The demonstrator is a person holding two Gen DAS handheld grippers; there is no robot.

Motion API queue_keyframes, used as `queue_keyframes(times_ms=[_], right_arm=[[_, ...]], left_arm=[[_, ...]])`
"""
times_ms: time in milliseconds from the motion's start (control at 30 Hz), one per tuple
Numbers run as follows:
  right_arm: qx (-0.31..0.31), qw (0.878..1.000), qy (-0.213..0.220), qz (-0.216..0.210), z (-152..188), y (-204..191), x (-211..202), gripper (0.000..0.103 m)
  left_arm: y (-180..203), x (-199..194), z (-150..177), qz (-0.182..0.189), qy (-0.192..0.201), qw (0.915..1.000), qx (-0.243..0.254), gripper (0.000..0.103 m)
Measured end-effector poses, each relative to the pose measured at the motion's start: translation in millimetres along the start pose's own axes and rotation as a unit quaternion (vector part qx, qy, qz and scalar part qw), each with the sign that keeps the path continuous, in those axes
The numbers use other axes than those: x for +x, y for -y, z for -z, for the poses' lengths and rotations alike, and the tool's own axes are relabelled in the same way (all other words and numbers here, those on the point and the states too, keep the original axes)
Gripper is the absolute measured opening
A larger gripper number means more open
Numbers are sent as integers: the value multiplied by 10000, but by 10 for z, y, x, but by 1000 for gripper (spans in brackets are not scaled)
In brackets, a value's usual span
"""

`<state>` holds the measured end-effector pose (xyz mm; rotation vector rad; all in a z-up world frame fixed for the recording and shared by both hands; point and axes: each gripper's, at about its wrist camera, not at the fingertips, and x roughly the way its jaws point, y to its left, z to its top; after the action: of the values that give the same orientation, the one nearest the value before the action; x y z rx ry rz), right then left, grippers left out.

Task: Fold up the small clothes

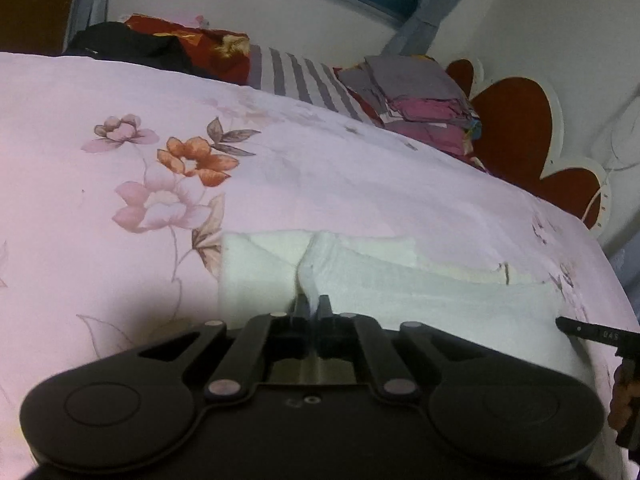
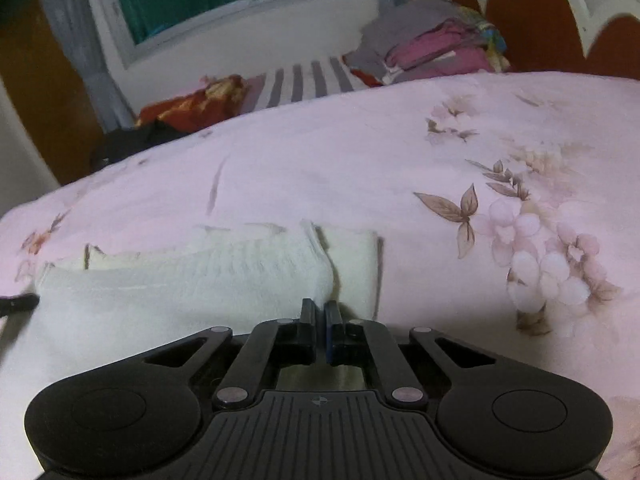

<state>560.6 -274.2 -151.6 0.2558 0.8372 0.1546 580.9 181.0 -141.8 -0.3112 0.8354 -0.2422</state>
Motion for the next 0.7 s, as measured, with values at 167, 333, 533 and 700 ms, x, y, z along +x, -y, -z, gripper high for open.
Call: queue_keyframes(times_ms=[167, 333, 533, 700], right_arm=[[93, 9958, 773, 477, -82, -102, -353, 64], [-826, 9935, 675, -389, -12, -717, -338, 64], [-1720, 9824, -32, -724, 132, -1211, 41, 59], [-746, 9967, 17, 317, 17, -380, -4, 59]], left_arm=[[235, -422, -2, -443, 818, 9941, 560, 64], [931, -244, 168, 275, 362, 9914, 1228, 60], [1122, 85, 327, -160, 129, 9873, 1576, 88], [574, -105, 340, -659, 251, 9882, 1359, 84]])
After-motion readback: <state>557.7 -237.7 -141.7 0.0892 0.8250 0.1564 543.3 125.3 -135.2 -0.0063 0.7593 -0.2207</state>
